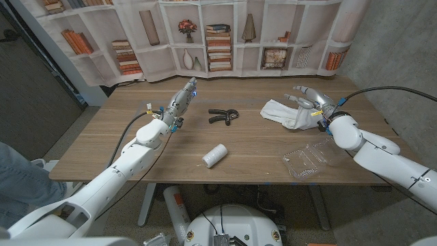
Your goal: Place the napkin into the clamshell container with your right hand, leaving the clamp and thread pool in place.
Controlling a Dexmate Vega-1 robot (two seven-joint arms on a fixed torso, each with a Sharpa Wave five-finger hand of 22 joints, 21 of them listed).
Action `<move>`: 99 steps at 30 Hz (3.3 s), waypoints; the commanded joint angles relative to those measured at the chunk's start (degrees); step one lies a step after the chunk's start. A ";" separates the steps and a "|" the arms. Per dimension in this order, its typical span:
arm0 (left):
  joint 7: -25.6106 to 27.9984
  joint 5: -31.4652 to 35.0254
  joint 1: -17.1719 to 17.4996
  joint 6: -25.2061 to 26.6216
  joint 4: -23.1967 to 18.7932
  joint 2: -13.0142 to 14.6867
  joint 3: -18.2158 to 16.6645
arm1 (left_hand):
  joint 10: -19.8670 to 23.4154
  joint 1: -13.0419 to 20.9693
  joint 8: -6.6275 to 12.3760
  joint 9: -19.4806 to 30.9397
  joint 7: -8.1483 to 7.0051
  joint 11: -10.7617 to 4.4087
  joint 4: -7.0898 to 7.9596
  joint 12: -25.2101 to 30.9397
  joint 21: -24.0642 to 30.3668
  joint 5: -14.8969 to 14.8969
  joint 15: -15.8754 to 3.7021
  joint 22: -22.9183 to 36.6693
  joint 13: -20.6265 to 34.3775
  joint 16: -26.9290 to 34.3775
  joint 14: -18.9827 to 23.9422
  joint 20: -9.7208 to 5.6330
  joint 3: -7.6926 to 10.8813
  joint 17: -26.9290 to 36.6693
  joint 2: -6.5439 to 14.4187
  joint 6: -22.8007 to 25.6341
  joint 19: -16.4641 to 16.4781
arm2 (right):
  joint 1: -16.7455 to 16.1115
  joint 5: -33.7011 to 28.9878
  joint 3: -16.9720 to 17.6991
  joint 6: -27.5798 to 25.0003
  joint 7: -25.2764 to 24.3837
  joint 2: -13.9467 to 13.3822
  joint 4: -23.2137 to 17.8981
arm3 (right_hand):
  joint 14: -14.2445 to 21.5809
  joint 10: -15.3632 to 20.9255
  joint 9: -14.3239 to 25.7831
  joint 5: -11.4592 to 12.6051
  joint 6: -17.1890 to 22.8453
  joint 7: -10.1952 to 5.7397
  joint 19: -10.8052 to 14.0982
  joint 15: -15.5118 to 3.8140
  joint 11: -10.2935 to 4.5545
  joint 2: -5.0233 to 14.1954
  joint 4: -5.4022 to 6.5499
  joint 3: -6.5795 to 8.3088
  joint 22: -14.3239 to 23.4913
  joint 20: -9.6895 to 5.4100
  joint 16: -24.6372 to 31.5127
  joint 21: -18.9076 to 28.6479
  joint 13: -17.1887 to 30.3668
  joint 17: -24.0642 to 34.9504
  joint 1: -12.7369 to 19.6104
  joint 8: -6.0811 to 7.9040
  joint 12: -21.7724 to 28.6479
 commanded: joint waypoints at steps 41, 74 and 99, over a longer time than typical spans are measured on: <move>0.99 0.70 0.12 3.60 -2.27 0.54 1.02 | 0.16 0.67 -0.19 0.30 -0.28 -0.31 -0.06 -0.08 -0.77 0.14 -0.07 0.21 0.11 0.05 -1.57 1.09 -0.39 0.15 0.78 0.46 -6.18 | 4.21 -4.04 -5.30 -9.43 8.11 -7.01 -3.40 | -1.20 -3.40 0.16 0.47 -6.40 -0.49 2.06 3.12 0.31 -1.96 -2.88 -0.03 0.09 4.85 -0.61 -2.22 0.39 0.02 3.90 -1.11 -1.26; 0.31 0.34 -0.49 2.75 -0.30 -0.43 1.24 | 0.02 0.99 -0.35 0.32 -0.51 -0.46 -0.12 -0.16 -1.10 0.06 -0.07 0.26 0.12 -0.01 -1.69 2.21 -0.55 0.15 1.25 0.08 -6.11 | 11.79 -7.83 -12.09 -19.27 20.49 -7.81 -5.29 | -9.06 -13.63 0.25 3.92 -16.42 -2.95 1.47 7.09 1.66 -5.15 -2.98 -2.04 0.25 14.01 -0.65 -4.87 0.53 0.21 5.09 -1.17 -2.27; -0.54 0.38 -1.50 2.31 1.42 -1.11 1.67 | -0.18 1.17 -0.50 0.33 -0.29 -0.33 -0.17 -0.23 -1.42 -0.03 -0.01 0.30 0.13 -0.05 -1.84 2.60 -0.74 0.16 1.46 -0.44 -6.37 | 15.30 -10.46 -16.04 -23.76 25.14 -7.34 -4.77 | -8.80 -14.84 0.22 4.85 -14.45 -3.78 2.98 7.84 2.43 -5.09 -3.00 -2.22 0.35 13.97 -0.27 -4.55 0.51 0.14 5.80 -0.06 -1.83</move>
